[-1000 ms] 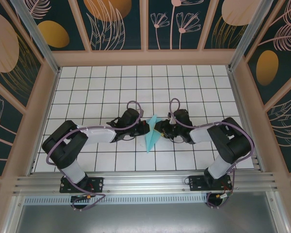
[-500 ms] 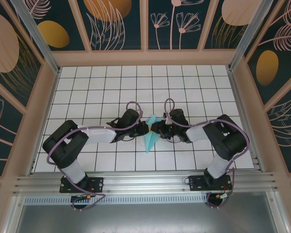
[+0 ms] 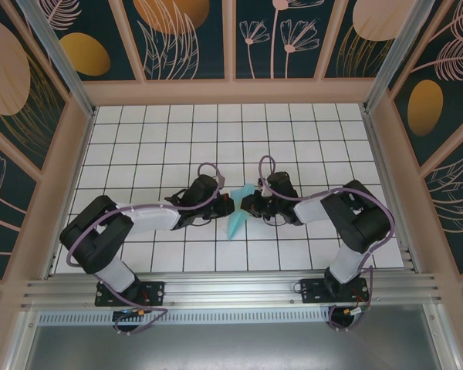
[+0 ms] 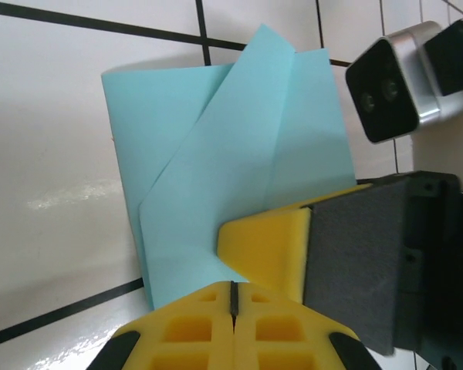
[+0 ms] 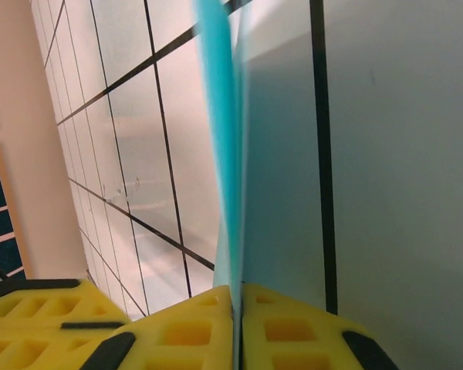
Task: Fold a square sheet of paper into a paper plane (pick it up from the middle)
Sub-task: Turn over the paper at the center of the table.
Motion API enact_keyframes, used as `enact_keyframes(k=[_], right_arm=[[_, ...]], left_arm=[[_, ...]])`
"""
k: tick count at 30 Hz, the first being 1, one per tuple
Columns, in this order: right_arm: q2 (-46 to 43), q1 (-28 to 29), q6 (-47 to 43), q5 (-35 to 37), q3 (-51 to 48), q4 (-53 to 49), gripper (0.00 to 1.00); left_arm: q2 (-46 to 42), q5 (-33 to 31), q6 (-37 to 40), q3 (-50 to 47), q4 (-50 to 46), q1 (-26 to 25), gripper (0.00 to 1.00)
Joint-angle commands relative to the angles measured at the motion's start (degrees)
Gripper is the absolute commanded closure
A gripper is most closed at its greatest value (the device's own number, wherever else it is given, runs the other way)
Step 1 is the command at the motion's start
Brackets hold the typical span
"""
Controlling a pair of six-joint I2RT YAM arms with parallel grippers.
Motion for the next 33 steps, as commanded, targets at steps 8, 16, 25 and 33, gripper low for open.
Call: enact_keyframes(k=[8,16,25,33], right_arm=[[0.6,0.5,-1.0,0.1,1.5,-0.4,0.85],[0.5,0.8,-1.0,-0.2,1.4,-0.4,0.79],[1.8,1.7,-1.8,0.4,2.6,-1.5,0.82],[-0.4,1.7,-6.0,3.5,5.5,-9.5,0.92]], left_arm=[[3.7,4.9,-0.6,-1.8,2.2,0.2,1.00],[7.2,6.6,-1.3,-2.0,3.7,0.3,1.00],[7.7,7.2,-1.6,-2.2,5.3,0.2,1.00],[2.9,4.9,-2.2,-3.9,6.4,0.3,1.00]])
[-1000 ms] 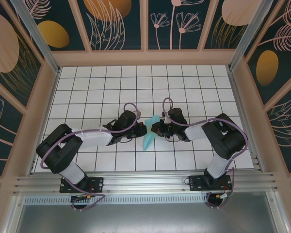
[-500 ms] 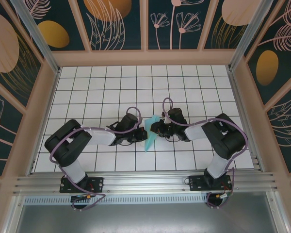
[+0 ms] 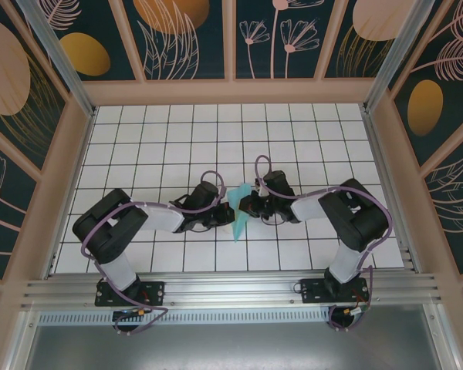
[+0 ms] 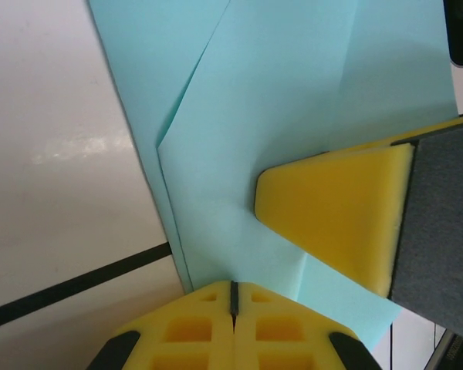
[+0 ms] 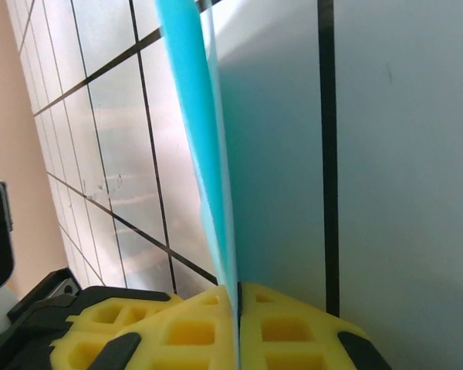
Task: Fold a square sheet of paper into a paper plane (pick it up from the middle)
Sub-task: Turn over the paper at the center of the table.
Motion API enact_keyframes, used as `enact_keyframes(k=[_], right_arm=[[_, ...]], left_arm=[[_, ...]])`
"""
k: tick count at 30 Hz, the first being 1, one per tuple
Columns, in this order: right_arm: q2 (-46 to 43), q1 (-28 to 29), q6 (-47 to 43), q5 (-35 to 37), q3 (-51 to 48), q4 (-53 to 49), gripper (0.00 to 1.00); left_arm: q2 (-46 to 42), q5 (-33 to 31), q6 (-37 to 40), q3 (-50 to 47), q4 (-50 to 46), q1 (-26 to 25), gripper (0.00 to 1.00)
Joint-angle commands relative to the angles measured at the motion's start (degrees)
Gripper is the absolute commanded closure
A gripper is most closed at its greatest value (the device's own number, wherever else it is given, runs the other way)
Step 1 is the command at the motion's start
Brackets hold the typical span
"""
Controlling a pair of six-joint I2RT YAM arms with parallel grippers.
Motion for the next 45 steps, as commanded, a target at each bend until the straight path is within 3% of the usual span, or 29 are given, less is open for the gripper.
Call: enact_keyframes(k=[1,7,12,17,21,29,34,36,40,45], right_arm=[[-2.3,0.6,-4.1,3.2,3.2,-6.5,0.93],[-8.4,0.6,-12.7,15.1,10.5,-26.1,0.93],[-11.4,0.8,-18.1,31.2,19.9,-46.5,0.93],[-5.4,4.3,-18.7,54.6,32.3,-70.2,0.94],[1.5,7.9,-16.3,63.3,37.9,-80.0,0.94],[19.0,16.5,-14.4,64.2,48.9,-85.8,0.91],[27.0,19.6,-16.0,57.9,56.5,-84.6,0.86],[28.0,20.0,-16.0,55.1,58.0,-83.2,0.80],[26.4,20.1,-16.7,49.3,58.3,-78.8,0.59],[19.0,20.2,-18.7,44.3,54.3,-72.3,0.44]], left_arm=[[-4.4,-1.8,-0.9,-1.3,1.4,0.2,1.00],[-14.8,-11.9,-0.8,-3.8,-1.0,0.2,0.98],[-23.0,-23.1,-0.6,-6.0,-6.0,0.2,0.96],[-30.0,-32.5,-2.5,-9.0,-8.8,0.2,0.92],[-34.9,-37.4,-4.1,-11.4,-10.1,0.2,0.89],[-46.7,-45.5,-7.2,-17.1,-12.8,0.3,0.83],[-51.9,-47.5,-7.8,-19.5,-14.1,0.3,0.80],[-52.6,-47.7,-7.8,-19.7,-14.7,0.3,0.80],[-51.8,-47.0,-7.3,-19.4,-14.5,0.4,0.79],[-48.2,-44.8,-5.9,-17.9,-12.8,0.3,0.79]])
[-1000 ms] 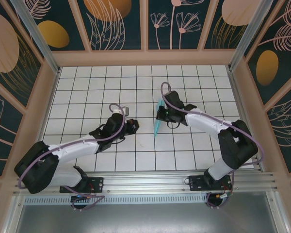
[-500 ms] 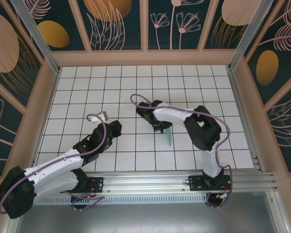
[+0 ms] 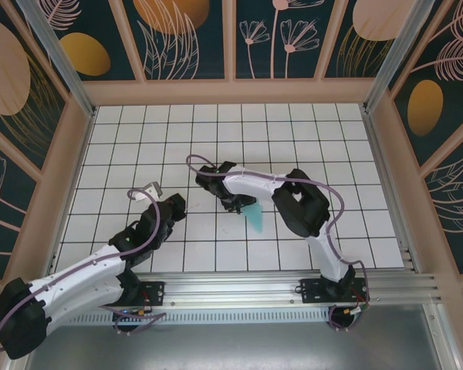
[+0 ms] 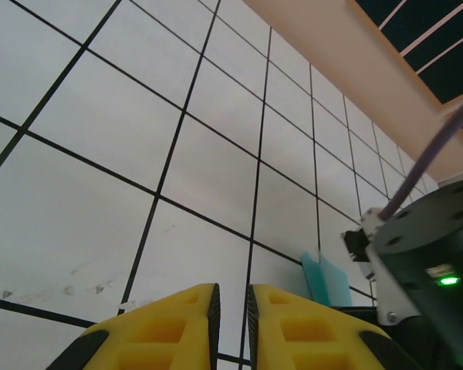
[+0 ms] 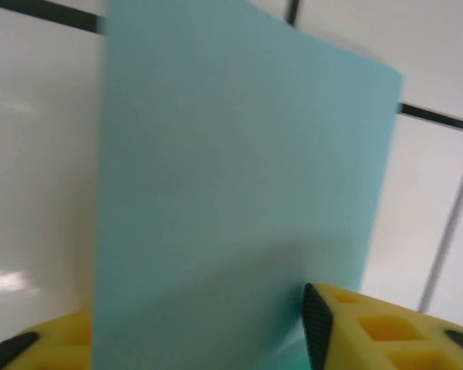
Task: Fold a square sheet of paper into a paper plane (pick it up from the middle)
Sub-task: Turn over the paper at the center of the table, then fold the wing for the fifth time at the center of the table.
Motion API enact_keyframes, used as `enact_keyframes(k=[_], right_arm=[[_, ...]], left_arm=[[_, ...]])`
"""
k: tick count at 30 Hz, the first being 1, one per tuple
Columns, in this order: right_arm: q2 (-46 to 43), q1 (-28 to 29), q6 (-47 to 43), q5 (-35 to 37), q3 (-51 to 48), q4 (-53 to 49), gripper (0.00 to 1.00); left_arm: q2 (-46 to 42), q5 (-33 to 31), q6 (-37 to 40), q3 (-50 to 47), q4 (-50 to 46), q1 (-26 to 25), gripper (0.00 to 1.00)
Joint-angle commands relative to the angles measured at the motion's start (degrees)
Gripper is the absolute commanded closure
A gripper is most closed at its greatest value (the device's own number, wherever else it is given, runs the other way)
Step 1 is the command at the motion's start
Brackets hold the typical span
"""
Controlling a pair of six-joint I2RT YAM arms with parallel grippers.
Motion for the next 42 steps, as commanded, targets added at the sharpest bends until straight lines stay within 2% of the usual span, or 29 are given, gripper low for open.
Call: enact_keyframes(k=[1,5,10,12,14,17,19,21,26,41,42], right_arm=[[-7.3,0.8,-1.4,-9.5,-3.4,9.2,0.41],[-18.1,-0.2,-1.9,-14.8,-11.7,18.8,0.25],[-30.4,-3.9,-0.6,-20.3,-23.1,28.5,0.23],[-35.3,-6.9,-0.3,-27.6,-29.1,34.3,0.29],[-40.2,-11.0,0.5,-35.7,-36.5,40.9,0.49],[-44.4,-16.2,1.2,-44.9,-45.5,48.0,0.69],[-45.3,-18.0,0.9,-47.3,-48.5,49.6,0.81],[-44.9,-18.9,0.6,-50.0,-50.1,50.7,0.85],[-41.5,-19.0,0.4,-51.9,-51.1,53.0,0.90],[-32.9,-22.4,-0.5,-52.2,-54.4,58.6,0.89],[-32.5,-24.1,-0.4,-52.5,-54.9,59.3,0.89]], left_arm=[[2.7,1.2,1.5,1.6,0.9,0.3,0.79],[7.7,4.1,2.5,4.1,1.8,0.3,0.79],[13.3,7.9,3.3,7.0,2.9,0.3,0.80],[15.3,9.4,3.2,7.9,3.3,0.3,0.80],[17.8,11.6,3.5,9.0,4.0,0.3,0.80],[22.2,15.0,3.5,11.1,4.7,0.3,0.80],[25.3,17.6,3.6,12.7,5.0,0.3,0.80],[28.7,20.2,3.5,14.5,5.2,0.3,0.81],[34.8,25.1,2.1,17.0,7.1,0.3,0.84],[39.7,28.0,1.3,19.2,8.0,0.3,0.81],[39.9,28.1,1.3,19.3,8.0,0.3,0.80]])
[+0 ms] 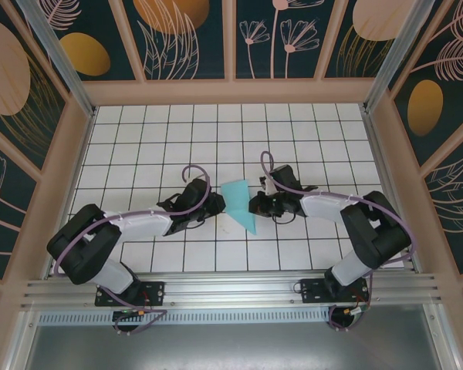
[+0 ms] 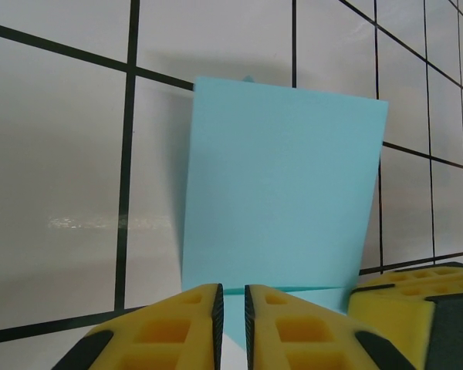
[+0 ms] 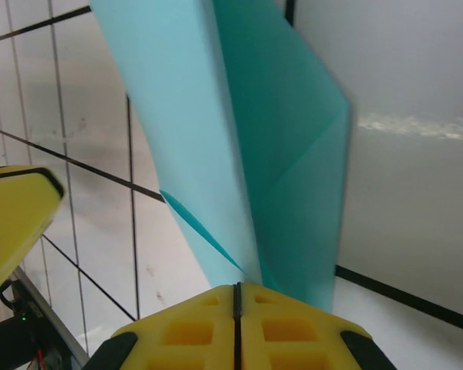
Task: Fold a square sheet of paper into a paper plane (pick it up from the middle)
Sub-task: Fold the wing for the fifth time at the center of the table.
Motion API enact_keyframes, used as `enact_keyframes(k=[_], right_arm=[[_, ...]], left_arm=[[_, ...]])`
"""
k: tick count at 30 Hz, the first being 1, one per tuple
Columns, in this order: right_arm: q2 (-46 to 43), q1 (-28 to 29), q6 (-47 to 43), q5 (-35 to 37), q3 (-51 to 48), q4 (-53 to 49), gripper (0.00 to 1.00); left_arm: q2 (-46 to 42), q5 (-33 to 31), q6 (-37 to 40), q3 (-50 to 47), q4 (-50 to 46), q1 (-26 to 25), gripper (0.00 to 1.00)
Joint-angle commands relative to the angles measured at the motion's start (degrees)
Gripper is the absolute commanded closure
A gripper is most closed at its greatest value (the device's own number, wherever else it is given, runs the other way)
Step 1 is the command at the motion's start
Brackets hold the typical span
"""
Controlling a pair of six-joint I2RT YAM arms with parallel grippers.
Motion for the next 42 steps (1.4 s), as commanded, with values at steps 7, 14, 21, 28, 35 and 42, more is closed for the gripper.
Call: enact_keyframes(k=[7,14,21,28,35,42], right_arm=[[3.9,-2.8,0.0,-2.2,-4.6,7.1,0.88],[4.2,-3.8,1.0,-3.4,-6.8,10.4,0.87],[4.6,-4.1,1.8,-3.4,-8.3,12.2,0.87],[5.5,-4.2,2.4,-3.3,-9.1,13.5,0.87],[5.9,-4.3,2.6,-3.1,-9.5,14.0,0.87],[6.1,-4.6,2.6,-3.1,-9.9,14.3,0.86]], left_arm=[[2.1,2.4,-0.7,2.0,2.0,0.3,0.70],[4.7,5.9,-2.1,2.8,5.6,0.3,0.56],[8.0,8.4,-5.6,3.1,8.5,0.3,0.53],[9.2,7.2,-7.5,3.6,6.3,0.3,0.50],[12.7,9.7,-7.8,5.1,9.2,0.3,0.50],[14.5,12.0,-8.4,5.9,12.3,0.3,0.53]])
